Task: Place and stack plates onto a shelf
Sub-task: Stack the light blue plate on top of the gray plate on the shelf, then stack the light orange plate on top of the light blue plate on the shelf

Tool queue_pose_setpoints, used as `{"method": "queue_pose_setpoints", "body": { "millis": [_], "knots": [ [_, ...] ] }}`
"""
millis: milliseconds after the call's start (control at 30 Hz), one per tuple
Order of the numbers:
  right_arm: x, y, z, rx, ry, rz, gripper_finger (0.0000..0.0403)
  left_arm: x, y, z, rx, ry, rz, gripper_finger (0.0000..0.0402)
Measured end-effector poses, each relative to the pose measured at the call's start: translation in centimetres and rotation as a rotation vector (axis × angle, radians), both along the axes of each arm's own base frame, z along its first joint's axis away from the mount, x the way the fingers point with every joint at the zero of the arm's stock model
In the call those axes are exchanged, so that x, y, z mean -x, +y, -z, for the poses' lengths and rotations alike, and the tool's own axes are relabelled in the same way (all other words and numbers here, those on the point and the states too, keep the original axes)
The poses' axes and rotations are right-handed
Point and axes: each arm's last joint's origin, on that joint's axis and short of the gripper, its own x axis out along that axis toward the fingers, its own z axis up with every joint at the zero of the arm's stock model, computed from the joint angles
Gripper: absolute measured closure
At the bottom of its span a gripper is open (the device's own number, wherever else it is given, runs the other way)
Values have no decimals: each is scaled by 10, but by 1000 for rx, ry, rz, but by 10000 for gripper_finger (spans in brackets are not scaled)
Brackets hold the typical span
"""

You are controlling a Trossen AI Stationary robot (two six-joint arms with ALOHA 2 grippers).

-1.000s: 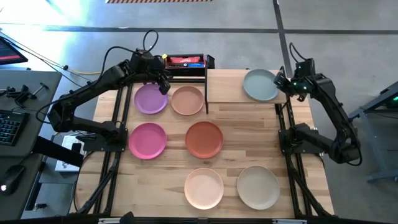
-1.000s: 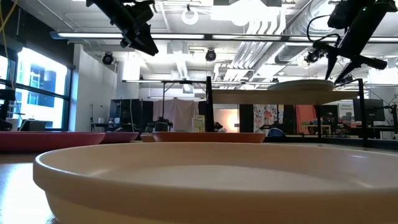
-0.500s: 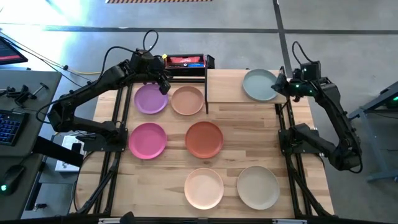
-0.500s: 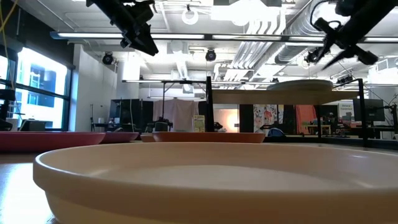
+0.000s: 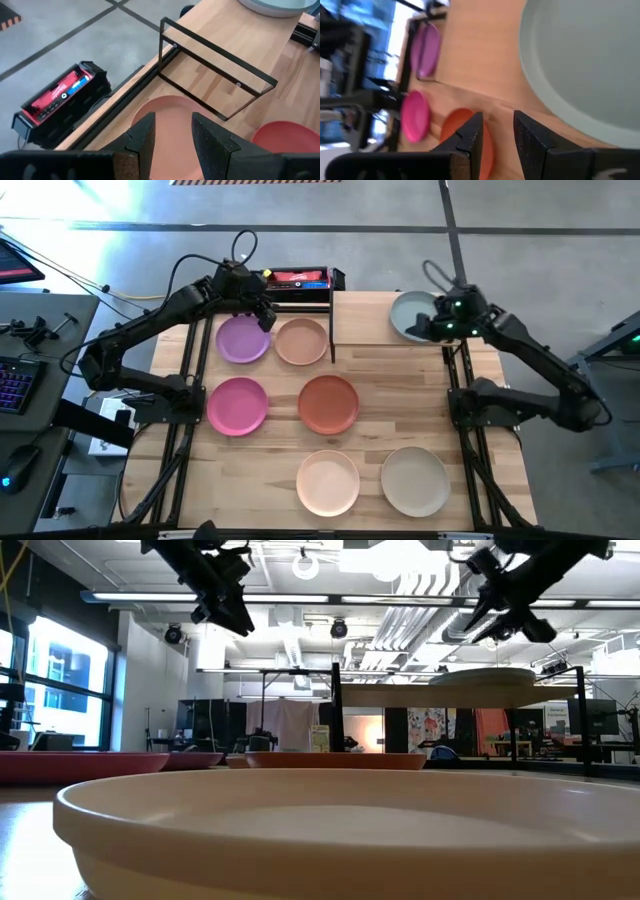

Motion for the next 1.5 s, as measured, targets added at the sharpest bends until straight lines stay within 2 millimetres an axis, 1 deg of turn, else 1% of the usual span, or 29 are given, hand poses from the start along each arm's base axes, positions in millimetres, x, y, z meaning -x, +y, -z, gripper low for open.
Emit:
{"method": "queue_pose_setpoints", "body": {
  "millis": [200,367,567,767,967,1167,1300,1400,1500],
  "knots": [
    [-23,1,14,-13,103,-45,313,0,0,0,32,-17,-28,284],
    [-32,0,23,-33,159,-62,313,0,0,0,62,-38,-57,284],
    [-34,-4,29,11,251,-14,313,0,-2,1,96,-54,-80,284],
    [-29,-10,29,56,290,18,313,-4,-7,2,129,-65,-83,284],
    [-25,-14,29,62,303,30,313,-8,-15,3,154,-55,-62,284],
    [-26,-12,29,52,280,-16,313,-10,-23,6,186,-33,-51,284],
    [-31,-6,28,1,212,-118,313,-7,-29,12,244,35,-61,284],
    [-37,3,27,-43,163,-222,313,-4,-36,17,296,106,-64,284],
    [-43,13,27,-72,143,-283,313,-2,-43,21,334,162,-56,284]
  ]
}}
